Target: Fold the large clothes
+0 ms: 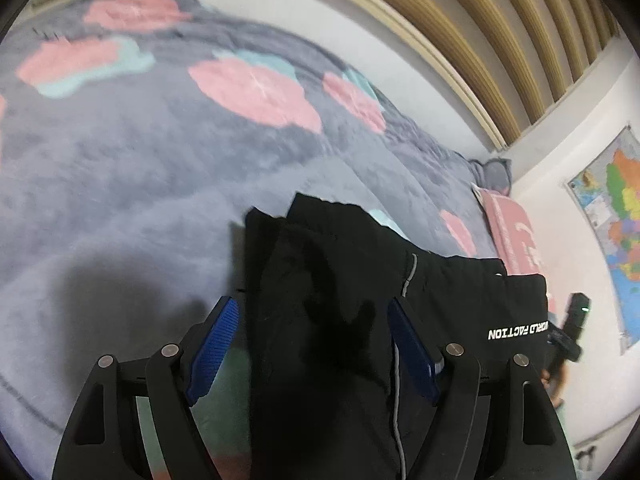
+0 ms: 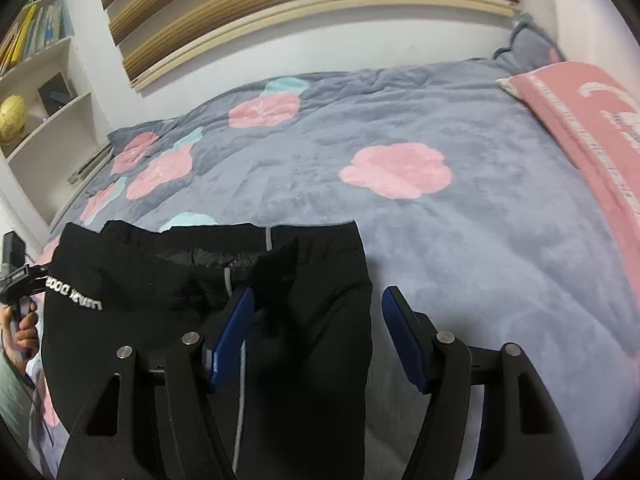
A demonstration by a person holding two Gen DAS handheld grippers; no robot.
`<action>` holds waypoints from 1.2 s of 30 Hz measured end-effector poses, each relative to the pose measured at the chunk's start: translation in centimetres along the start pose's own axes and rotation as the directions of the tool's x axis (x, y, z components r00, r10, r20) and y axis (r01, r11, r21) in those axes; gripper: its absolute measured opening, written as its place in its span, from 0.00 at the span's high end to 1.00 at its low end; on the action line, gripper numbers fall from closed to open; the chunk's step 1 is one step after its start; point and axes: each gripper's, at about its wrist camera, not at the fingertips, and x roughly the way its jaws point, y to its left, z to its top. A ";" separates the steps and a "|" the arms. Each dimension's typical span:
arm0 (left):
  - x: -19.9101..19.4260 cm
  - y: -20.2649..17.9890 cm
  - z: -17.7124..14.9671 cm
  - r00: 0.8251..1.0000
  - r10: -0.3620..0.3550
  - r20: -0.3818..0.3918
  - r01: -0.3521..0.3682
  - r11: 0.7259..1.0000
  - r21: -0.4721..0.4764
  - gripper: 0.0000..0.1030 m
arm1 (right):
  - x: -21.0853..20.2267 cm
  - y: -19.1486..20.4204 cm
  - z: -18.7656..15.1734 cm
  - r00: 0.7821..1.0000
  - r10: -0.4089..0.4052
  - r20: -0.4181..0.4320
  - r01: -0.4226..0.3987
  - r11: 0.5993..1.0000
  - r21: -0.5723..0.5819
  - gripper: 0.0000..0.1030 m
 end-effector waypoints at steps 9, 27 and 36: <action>3.0 -2.4 -0.1 0.995 0.085 -0.059 -0.079 0.992 0.103 0.72 | 6.4 -0.1 0.3 0.985 0.056 -0.165 -0.060 0.998 -0.021 0.78; -6.8 -9.0 4.4 0.906 0.200 0.373 -0.229 0.973 0.034 0.91 | -3.9 5.9 8.4 0.920 -0.322 0.224 0.349 0.933 -0.091 0.89; 7.0 -0.7 3.8 0.937 0.349 0.022 -0.347 0.935 -0.068 0.87 | 12.6 1.5 4.8 0.912 -0.369 -0.182 0.358 0.929 -0.089 0.85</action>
